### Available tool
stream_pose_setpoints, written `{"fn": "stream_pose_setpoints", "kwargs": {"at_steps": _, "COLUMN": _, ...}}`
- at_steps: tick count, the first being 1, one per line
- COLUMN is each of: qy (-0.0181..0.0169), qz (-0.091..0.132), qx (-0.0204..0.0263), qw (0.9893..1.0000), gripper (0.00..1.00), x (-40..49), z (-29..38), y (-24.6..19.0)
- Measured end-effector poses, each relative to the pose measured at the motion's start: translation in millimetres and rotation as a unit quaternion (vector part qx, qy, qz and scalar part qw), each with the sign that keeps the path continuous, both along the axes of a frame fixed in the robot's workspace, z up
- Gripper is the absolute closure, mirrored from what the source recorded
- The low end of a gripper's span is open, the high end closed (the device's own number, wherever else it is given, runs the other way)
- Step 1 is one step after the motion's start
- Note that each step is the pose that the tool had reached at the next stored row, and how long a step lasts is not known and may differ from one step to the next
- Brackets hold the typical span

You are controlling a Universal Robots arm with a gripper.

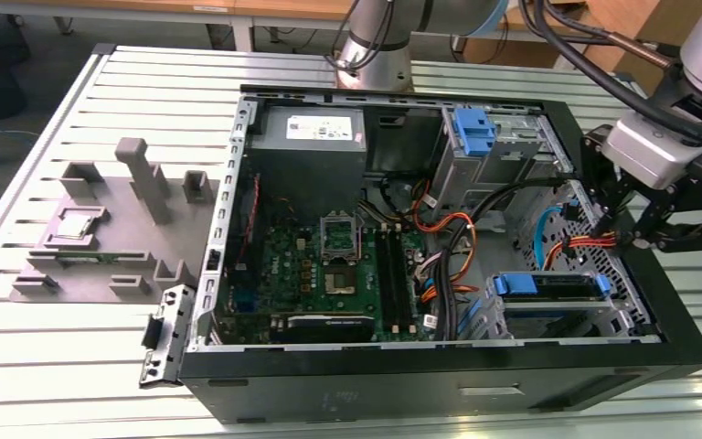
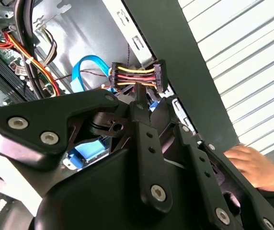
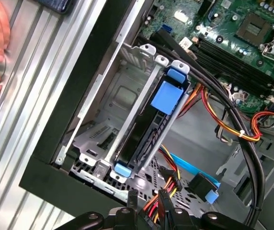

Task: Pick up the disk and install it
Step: 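Insert the first disk wire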

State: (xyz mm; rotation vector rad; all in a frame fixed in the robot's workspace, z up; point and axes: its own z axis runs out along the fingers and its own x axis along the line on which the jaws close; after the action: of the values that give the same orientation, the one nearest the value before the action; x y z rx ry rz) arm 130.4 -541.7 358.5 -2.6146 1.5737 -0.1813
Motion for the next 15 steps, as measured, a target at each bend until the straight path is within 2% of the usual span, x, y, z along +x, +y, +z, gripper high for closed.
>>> {"fn": "stream_pose_setpoints", "kwargs": {"at_steps": 2, "qy": -0.0029, "qz": 0.002, "qx": -0.0015, "qw": 1.0, "gripper": 0.69, "x": 0.0, "z": 0.2, "y": 0.1}}
{"fn": "stream_pose_setpoints", "kwargs": {"at_steps": 5, "qy": -0.0063, "qz": 0.003, "qx": -0.0101, "qw": 0.9999, "gripper": 0.69, "x": 0.1, "z": -0.1, "y": 0.7}}
{"fn": "stream_pose_setpoints", "kwargs": {"at_steps": 7, "qy": -0.0076, "qz": 0.003, "qx": -0.0135, "qw": 0.9999, "gripper": 0.69, "x": 0.2, "z": -0.4, "y": 1.5}}
{"fn": "stream_pose_setpoints", "kwargs": {"at_steps": 11, "qy": -0.0093, "qz": 0.003, "qx": -0.0142, "qw": 0.9999, "gripper": 0.69, "x": 0.2, "z": -0.5, "y": 1.9}}
{"fn": "stream_pose_setpoints", "kwargs": {"at_steps": 15, "qy": -0.0094, "qz": 0.003, "qx": -0.0142, "qw": 0.9999, "gripper": 0.69, "x": 0.2, "z": -0.6, "y": 1.9}}
